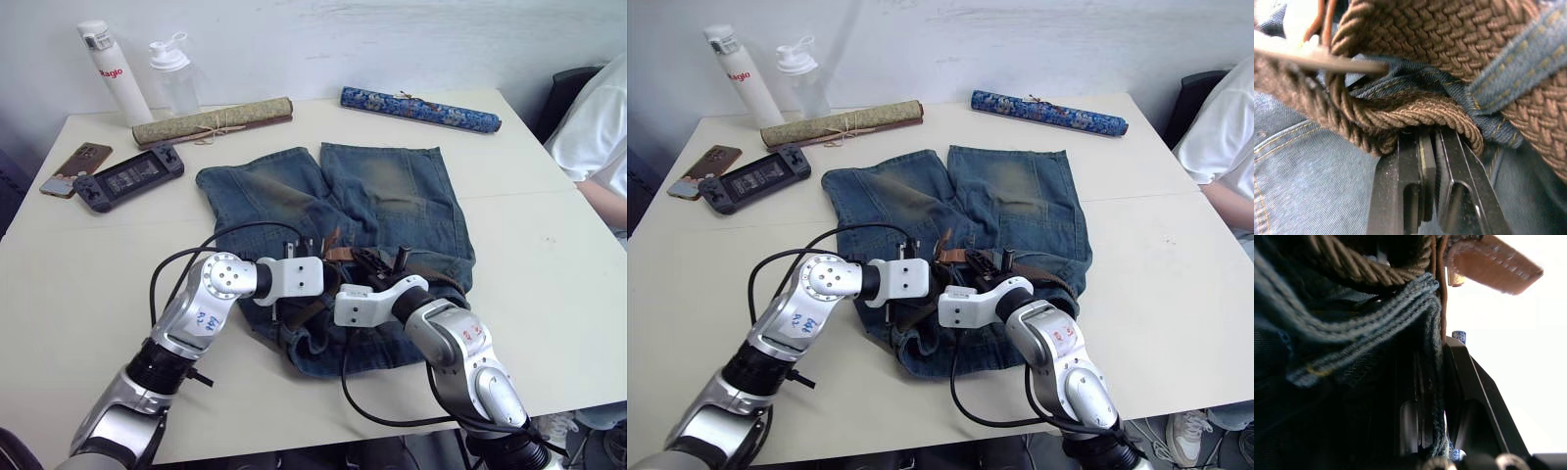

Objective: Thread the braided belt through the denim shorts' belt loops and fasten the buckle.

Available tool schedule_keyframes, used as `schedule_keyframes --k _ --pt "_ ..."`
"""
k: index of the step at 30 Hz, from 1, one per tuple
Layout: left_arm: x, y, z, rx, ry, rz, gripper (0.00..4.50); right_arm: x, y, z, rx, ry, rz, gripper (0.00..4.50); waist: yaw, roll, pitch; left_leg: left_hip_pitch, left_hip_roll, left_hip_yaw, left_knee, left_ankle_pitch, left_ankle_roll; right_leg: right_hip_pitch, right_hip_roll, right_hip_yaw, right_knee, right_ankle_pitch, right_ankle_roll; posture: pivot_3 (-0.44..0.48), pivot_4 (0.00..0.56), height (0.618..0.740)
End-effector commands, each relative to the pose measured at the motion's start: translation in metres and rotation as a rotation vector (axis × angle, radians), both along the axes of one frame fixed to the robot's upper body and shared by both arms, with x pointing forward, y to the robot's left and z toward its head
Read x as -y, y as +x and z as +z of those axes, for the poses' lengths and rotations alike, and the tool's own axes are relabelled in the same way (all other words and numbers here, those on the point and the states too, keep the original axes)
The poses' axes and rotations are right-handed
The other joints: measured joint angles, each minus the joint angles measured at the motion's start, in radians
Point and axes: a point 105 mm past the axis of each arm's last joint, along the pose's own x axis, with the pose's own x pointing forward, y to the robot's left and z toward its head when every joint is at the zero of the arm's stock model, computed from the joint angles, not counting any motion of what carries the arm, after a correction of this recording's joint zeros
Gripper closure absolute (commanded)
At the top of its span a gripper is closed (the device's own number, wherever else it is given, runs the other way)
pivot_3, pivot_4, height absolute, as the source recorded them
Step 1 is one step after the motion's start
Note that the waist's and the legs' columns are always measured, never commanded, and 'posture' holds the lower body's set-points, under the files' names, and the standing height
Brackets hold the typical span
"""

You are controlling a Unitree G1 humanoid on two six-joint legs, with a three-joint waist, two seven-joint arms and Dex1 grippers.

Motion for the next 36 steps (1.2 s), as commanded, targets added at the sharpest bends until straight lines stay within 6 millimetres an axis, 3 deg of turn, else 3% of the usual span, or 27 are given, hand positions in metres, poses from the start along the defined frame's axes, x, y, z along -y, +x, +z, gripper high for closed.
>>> schedule_keyframes --k 1,10,19,29,36 --pt "0.011 -0.001 0.023 0.054 -0.066 -0.031 4.50 -0.013 -0.017 -0.007 -0.064 0.009 0.087 4.48 0.000 0.000 0.000 0.000 0.000 0.000 0.000 0.000 0.000 0.000 0.000 0.000 0.000 0.000 0.000 0.000 0.150 0.737" --pt "-0.005 -0.002 0.021 0.042 -0.044 0.005 4.50 0.011 -0.036 -0.030 -0.225 -0.031 0.047 4.48 -0.001 0.000 0.000 0.000 0.000 -0.001 0.000 -0.001 0.000 0.001 0.000 0.000 0.000 0.000 0.000 0.000 0.150 0.737" --pt "0.011 -0.015 0.015 -0.028 -0.085 -0.059 4.50 0.008 -0.036 -0.028 -0.245 0.019 0.032 4.48 -0.001 0.000 0.000 0.000 0.000 -0.001 0.001 -0.001 -0.001 0.001 0.001 0.000 0.000 0.000 0.000 0.000 0.150 0.737" --pt "0.027 -0.029 -0.012 -0.206 -0.136 -0.065 4.50 0.009 -0.040 -0.024 -0.268 0.086 -0.001 0.10 0.001 -0.002 -0.002 0.001 0.000 -0.002 0.002 -0.001 -0.001 0.003 0.001 -0.001 0.000 0.000 0.000 0.000 0.150 0.737" --pt "0.026 -0.029 -0.021 -0.216 -0.117 -0.061 4.50 0.038 -0.057 -0.015 -0.371 0.223 -0.101 0.04 0.007 -0.003 -0.004 0.001 0.000 -0.005 0.002 -0.002 0.000 0.005 0.000 -0.002 -0.001 -0.001 0.001 0.000 0.150 0.737"
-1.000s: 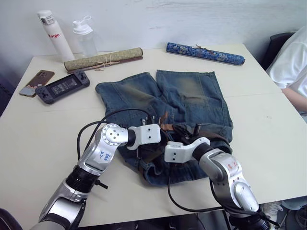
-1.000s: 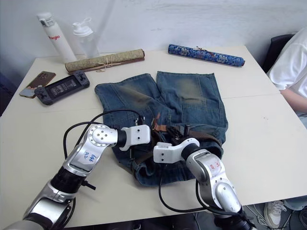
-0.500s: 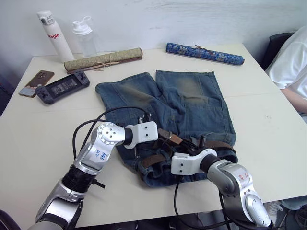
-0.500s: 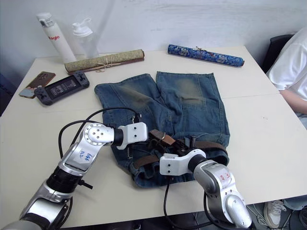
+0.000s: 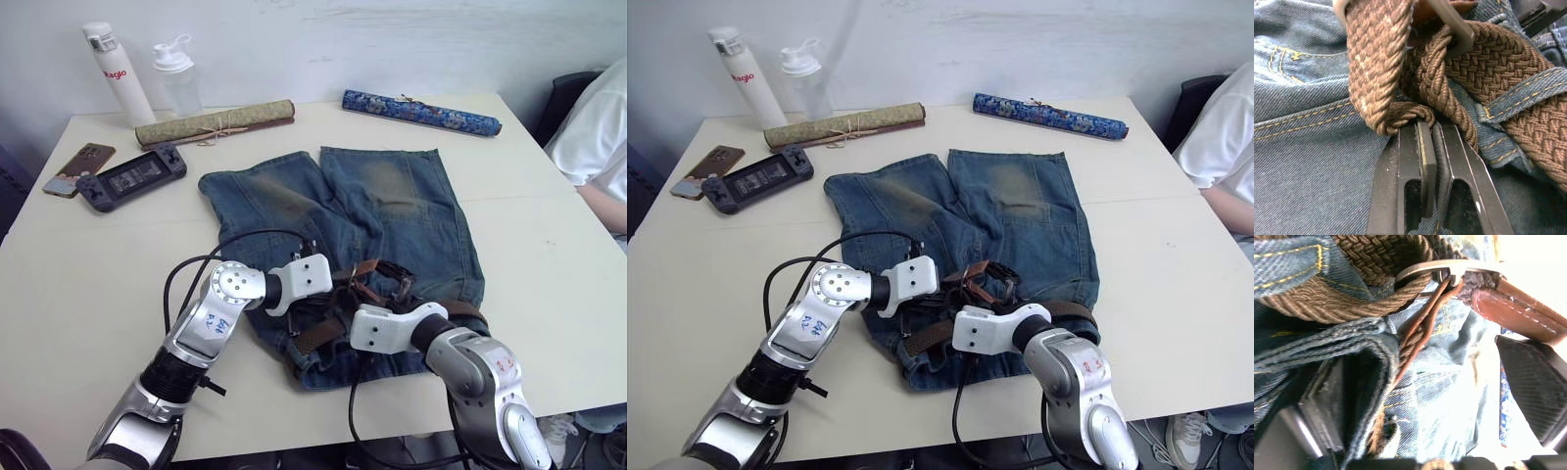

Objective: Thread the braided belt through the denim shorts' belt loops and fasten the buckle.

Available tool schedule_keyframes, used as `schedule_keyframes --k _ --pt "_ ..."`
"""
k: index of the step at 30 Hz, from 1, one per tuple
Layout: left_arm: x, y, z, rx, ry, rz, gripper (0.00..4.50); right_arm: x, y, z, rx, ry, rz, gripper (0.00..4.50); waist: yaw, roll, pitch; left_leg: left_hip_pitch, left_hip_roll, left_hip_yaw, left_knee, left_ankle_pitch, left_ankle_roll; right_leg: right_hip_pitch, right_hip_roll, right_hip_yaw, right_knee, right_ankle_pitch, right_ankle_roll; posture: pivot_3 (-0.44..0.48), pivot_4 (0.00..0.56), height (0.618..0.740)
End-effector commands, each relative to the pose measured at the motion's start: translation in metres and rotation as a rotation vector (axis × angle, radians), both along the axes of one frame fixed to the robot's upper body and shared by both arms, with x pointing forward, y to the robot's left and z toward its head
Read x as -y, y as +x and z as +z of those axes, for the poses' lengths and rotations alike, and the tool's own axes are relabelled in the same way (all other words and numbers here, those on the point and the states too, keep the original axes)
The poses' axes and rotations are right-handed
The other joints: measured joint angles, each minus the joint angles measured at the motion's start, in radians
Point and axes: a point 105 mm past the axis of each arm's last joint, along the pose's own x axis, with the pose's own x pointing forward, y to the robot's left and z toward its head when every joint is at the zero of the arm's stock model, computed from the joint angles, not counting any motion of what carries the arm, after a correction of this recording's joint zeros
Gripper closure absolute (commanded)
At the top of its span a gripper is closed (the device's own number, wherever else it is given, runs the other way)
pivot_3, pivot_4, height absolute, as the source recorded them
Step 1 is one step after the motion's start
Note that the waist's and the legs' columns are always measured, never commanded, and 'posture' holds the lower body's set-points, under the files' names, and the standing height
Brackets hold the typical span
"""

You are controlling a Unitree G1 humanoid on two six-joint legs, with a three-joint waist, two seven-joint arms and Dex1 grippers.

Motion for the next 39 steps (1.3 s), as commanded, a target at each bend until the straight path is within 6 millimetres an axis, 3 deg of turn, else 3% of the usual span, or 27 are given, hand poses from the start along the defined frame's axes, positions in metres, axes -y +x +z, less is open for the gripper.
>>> schedule_keyframes --k 1,5,14,21,23,39 --pt "0.011 -0.013 -0.011 -0.044 -0.004 -0.070 4.50 0.009 -0.020 0.013 -0.069 0.099 0.005 0.04 0.002 0.000 0.000 0.000 0.000 0.000 0.000 0.000 0.000 0.000 0.000 0.000 0.000 0.000 0.000 0.000 0.150 0.737" --pt "0.013 -0.013 -0.012 -0.043 -0.003 -0.080 4.50 0.016 -0.030 0.022 -0.103 0.099 0.023 0.04 0.000 0.000 0.000 0.000 0.000 -0.001 0.001 -0.001 0.001 0.001 0.000 0.000 0.000 0.000 0.000 0.000 0.150 0.737" --pt "0.019 -0.018 -0.014 -0.062 -0.011 -0.108 4.50 0.031 -0.033 0.052 -0.105 0.175 0.055 0.04 0.001 0.000 0.000 0.000 -0.001 -0.003 0.001 -0.001 0.001 0.002 0.000 -0.001 -0.001 0.000 0.000 0.000 0.150 0.737" --pt "0.020 -0.017 -0.015 -0.059 -0.010 -0.110 4.50 0.019 -0.025 0.095 -0.011 0.384 0.178 0.04 -0.002 0.000 0.000 0.000 -0.001 -0.004 0.002 -0.001 0.001 0.002 0.000 -0.001 -0.001 0.000 0.000 0.000 0.150 0.737" --pt "0.019 -0.017 -0.015 -0.059 -0.010 -0.109 4.50 0.024 -0.022 0.101 0.022 0.337 0.152 0.04 -0.001 0.000 -0.001 -0.001 -0.001 -0.004 0.002 -0.001 0.001 0.002 0.001 -0.001 -0.001 0.000 0.000 0.000 0.150 0.737" --pt "0.020 -0.016 -0.013 -0.058 -0.016 -0.102 4.50 0.019 -0.030 0.079 0.016 0.108 0.195 0.04 -0.002 0.001 -0.001 -0.001 0.000 -0.009 0.002 -0.002 0.003 0.006 -0.001 -0.001 -0.005 0.000 0.001 0.000 0.150 0.737"
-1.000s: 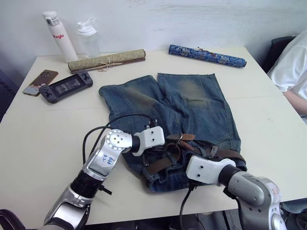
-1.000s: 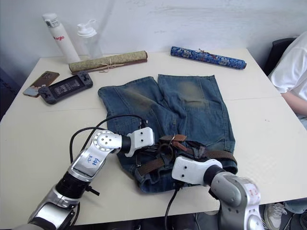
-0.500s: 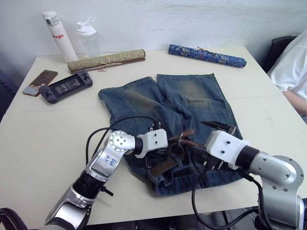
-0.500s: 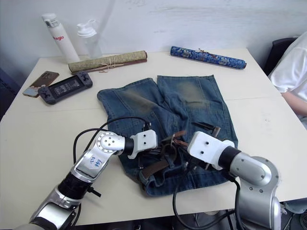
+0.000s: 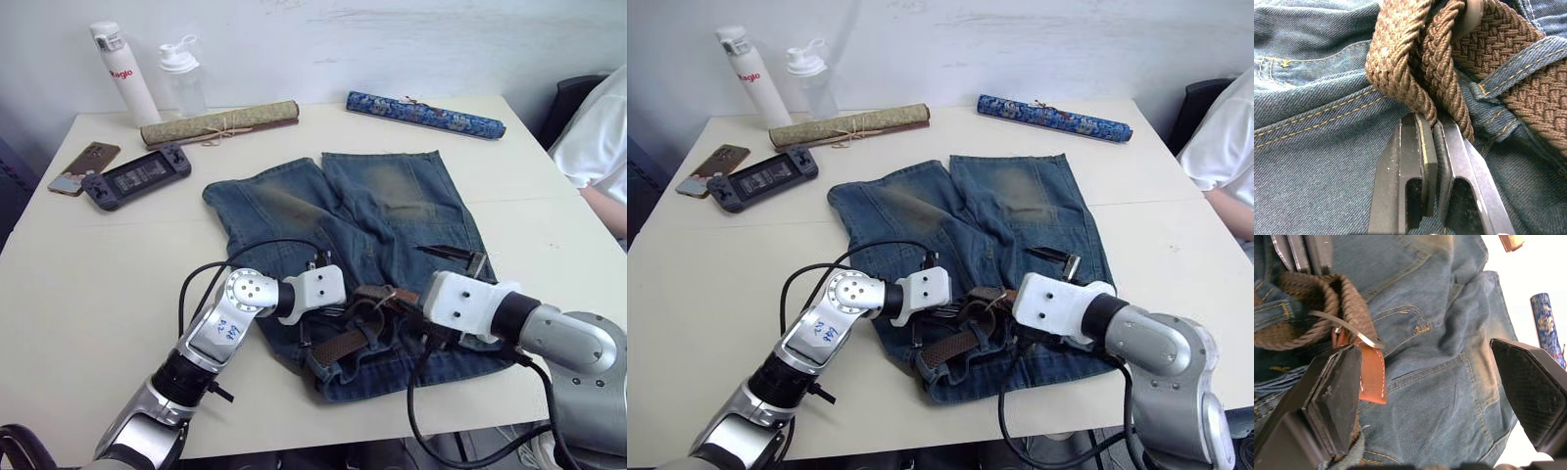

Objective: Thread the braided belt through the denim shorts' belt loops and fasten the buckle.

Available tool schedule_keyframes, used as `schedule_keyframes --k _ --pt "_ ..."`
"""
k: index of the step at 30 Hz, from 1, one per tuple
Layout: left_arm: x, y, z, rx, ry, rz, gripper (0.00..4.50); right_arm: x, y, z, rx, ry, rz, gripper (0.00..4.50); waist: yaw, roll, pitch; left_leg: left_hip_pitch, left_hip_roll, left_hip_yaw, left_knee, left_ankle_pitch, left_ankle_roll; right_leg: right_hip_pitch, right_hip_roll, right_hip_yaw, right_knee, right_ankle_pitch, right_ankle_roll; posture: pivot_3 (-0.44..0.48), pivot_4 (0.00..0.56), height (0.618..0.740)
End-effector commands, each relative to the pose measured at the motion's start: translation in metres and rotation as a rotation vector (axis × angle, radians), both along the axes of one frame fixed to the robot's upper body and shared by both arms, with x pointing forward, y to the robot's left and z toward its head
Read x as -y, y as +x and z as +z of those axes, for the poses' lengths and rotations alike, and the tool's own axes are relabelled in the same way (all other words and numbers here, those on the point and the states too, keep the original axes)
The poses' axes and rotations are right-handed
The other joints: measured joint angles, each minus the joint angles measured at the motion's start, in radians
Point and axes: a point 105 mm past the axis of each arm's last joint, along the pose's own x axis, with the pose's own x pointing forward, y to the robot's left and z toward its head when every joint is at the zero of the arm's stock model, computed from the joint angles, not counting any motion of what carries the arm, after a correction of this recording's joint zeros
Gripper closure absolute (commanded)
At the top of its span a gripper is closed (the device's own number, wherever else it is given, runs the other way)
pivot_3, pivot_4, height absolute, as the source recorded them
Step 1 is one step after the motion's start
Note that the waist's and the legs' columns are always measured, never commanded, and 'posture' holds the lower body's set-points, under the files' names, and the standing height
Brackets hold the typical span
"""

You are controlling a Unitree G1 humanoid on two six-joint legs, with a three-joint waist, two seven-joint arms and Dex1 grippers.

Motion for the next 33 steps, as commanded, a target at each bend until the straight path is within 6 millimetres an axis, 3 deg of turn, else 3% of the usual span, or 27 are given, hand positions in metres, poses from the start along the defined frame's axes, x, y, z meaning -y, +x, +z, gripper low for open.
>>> schedule_keyframes --k 1,10,22,33 --pt "0.006 -0.007 -0.007 -0.035 0.004 -0.036 4.50 -0.022 -0.023 0.027 0.171 -0.023 0.107 0.04 0.000 0.000 0.000 0.000 0.000 0.000 0.000 0.000 0.000 0.000 0.000 0.000 0.000 0.000 0.000 0.000 0.150 0.737" --pt "0.005 -0.007 -0.008 -0.039 0.006 -0.031 4.50 -0.029 -0.028 0.031 0.171 0.043 0.166 0.04 0.000 0.000 0.000 0.001 0.000 -0.001 0.000 0.000 0.000 0.001 0.000 -0.001 -0.001 0.000 0.000 0.000 0.150 0.737" --pt "0.006 -0.008 -0.008 -0.043 0.003 -0.035 4.50 -0.009 -0.027 0.025 0.186 -0.096 0.092 0.04 -0.001 0.000 0.000 0.001 0.001 -0.002 0.000 0.000 0.000 0.003 0.000 -0.001 -0.003 0.000 0.000 0.000 0.150 0.737" --pt "0.006 -0.008 -0.008 -0.042 0.003 -0.034 4.50 -0.002 -0.027 0.015 0.193 -0.188 0.074 0.04 0.000 0.000 0.000 0.001 0.001 -0.003 0.000 0.000 0.000 0.004 0.000 -0.002 -0.004 0.000 0.000 0.000 0.150 0.737"
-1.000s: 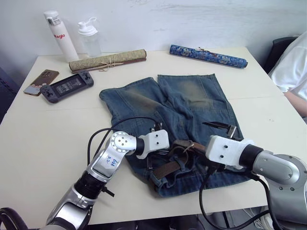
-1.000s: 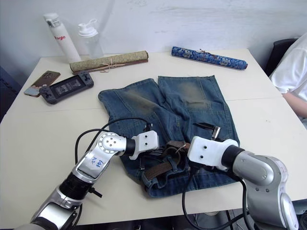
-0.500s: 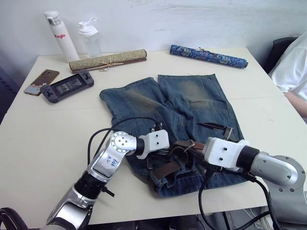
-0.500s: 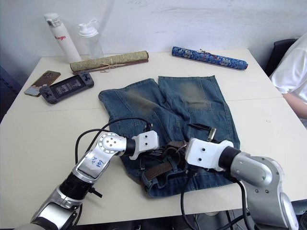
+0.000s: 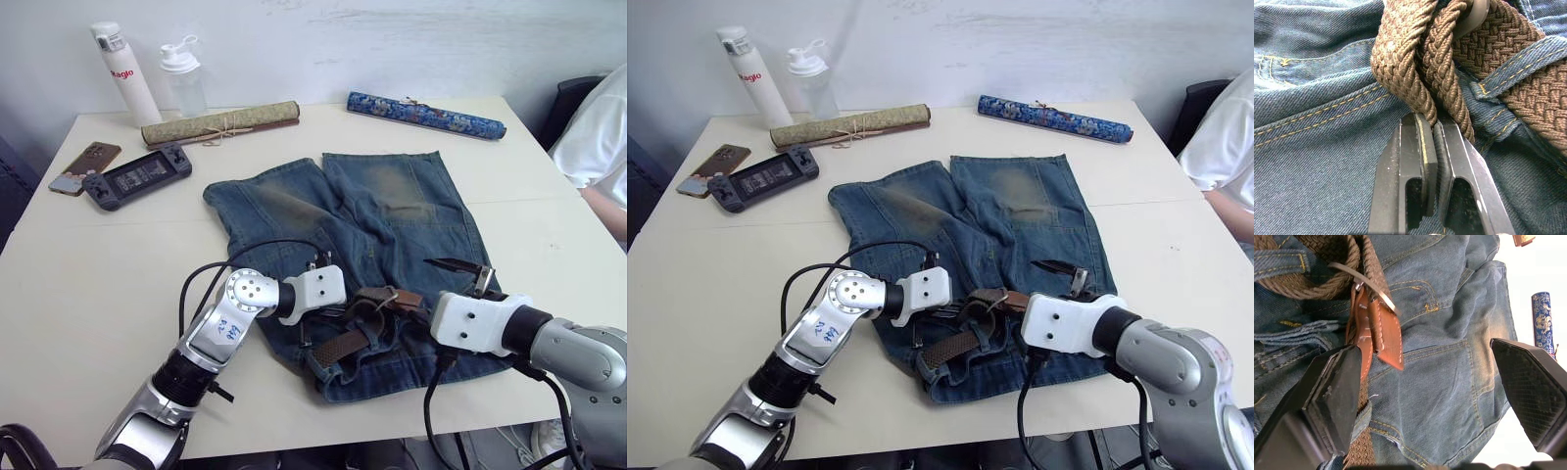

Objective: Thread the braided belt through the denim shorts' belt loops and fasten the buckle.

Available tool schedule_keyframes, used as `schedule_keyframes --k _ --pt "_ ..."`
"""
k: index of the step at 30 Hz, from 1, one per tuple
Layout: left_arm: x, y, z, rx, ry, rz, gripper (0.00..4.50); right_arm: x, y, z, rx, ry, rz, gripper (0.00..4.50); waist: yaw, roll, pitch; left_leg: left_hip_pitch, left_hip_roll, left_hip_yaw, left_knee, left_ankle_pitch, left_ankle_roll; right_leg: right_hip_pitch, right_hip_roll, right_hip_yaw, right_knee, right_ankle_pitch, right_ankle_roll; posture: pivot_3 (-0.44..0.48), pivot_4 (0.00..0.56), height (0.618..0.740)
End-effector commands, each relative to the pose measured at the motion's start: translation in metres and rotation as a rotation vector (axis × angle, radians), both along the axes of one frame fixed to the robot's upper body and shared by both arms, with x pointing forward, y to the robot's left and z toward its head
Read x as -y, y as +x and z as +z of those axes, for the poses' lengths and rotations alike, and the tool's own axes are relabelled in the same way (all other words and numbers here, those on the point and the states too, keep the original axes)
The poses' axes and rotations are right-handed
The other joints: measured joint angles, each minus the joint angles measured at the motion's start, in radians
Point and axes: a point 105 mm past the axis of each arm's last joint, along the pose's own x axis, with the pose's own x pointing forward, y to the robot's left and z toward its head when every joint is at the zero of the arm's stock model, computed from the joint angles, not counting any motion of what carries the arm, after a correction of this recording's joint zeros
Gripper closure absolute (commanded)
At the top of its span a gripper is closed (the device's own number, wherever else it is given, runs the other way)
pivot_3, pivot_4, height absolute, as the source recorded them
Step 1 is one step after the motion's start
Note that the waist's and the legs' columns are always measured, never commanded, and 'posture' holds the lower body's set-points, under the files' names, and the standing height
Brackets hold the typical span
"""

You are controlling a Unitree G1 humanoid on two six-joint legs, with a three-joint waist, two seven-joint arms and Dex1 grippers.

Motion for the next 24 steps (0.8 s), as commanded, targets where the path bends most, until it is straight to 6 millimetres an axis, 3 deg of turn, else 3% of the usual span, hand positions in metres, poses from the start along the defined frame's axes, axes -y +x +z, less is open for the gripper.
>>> schedule_keyframes --k 1,15,20,24 --pt "0.006 -0.008 -0.007 -0.035 0.004 -0.034 4.50 -0.019 -0.018 0.023 0.153 -0.056 0.090 0.04 0.000 0.000 0.000 0.000 0.000 0.000 0.000 0.000 0.000 0.000 0.000 0.000 0.000 0.000 0.000 0.000 0.150 0.737" --pt "0.006 -0.009 -0.007 -0.034 0.004 -0.032 4.50 -0.027 -0.008 0.010 0.166 -0.099 0.109 0.04 0.000 0.000 0.000 0.000 0.000 0.000 0.000 0.000 0.000 0.000 0.000 0.000 0.000 0.000 0.000 0.000 0.150 0.737" --pt "0.006 -0.009 -0.006 -0.030 0.003 -0.031 4.50 -0.027 -0.008 0.005 0.149 -0.094 0.102 1.40 0.000 0.000 0.000 0.000 0.000 0.000 0.000 0.000 0.000 0.000 0.000 0.000 -0.001 0.000 0.000 0.000 0.150 0.737" --pt "0.006 -0.009 -0.006 -0.028 0.004 -0.035 4.50 -0.028 -0.007 0.002 0.143 -0.089 0.099 2.99 -0.001 0.000 0.000 0.000 0.000 0.000 0.000 0.000 0.000 0.001 0.000 0.000 -0.001 0.000 0.000 0.000 0.150 0.737"
